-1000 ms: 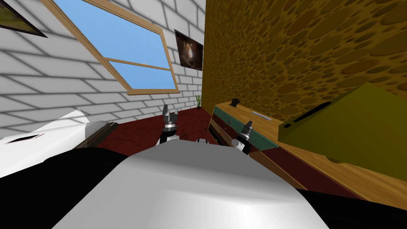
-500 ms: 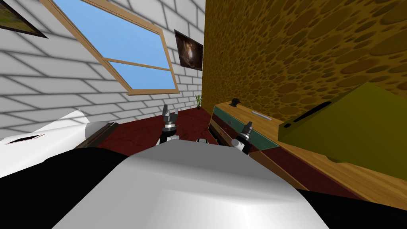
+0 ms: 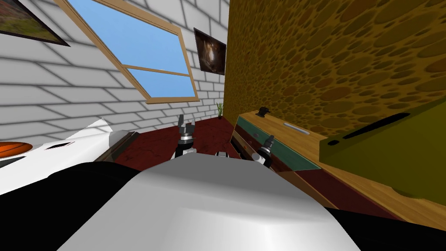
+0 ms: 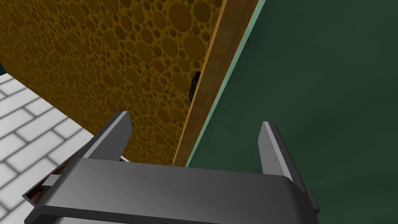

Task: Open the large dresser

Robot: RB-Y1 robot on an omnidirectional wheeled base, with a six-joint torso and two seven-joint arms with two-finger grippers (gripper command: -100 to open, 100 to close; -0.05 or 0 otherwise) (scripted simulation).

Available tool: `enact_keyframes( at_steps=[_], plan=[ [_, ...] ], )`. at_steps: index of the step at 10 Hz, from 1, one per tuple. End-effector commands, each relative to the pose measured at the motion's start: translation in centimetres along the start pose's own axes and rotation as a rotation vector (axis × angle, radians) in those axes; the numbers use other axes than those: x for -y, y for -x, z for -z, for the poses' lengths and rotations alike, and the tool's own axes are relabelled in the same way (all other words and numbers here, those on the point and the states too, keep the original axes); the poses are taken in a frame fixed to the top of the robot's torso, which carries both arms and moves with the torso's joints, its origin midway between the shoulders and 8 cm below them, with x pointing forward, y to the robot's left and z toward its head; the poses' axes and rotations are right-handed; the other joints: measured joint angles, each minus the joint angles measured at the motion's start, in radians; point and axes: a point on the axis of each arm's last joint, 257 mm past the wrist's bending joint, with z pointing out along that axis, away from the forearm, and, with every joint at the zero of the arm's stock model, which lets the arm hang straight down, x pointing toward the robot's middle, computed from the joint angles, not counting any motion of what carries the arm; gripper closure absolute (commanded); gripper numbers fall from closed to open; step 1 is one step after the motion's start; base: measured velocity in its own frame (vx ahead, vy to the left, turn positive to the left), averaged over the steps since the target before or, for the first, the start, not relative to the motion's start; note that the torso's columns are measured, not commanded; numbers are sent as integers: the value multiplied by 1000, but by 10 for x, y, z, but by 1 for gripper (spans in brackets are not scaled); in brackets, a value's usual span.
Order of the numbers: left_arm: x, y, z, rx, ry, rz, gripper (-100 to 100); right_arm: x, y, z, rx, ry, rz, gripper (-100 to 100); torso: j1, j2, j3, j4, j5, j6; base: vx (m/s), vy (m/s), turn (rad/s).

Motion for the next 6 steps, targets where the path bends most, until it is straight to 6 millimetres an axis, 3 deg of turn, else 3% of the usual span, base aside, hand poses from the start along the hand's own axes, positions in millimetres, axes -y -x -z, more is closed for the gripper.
enact_keyframes(
  at_steps=[1, 6],
  plan=[
    [0, 0, 0, 0, 0, 0, 0, -15, 7, 4, 3, 47, -86, -100, -2, 1, 2, 0, -1, -2, 25, 35, 80],
    [0, 0, 0, 0, 0, 0, 0, -51, 17, 23, -46, 159, -289, -100, 9, 17, 9, 6, 7, 9, 30, 26, 72]
  ],
)
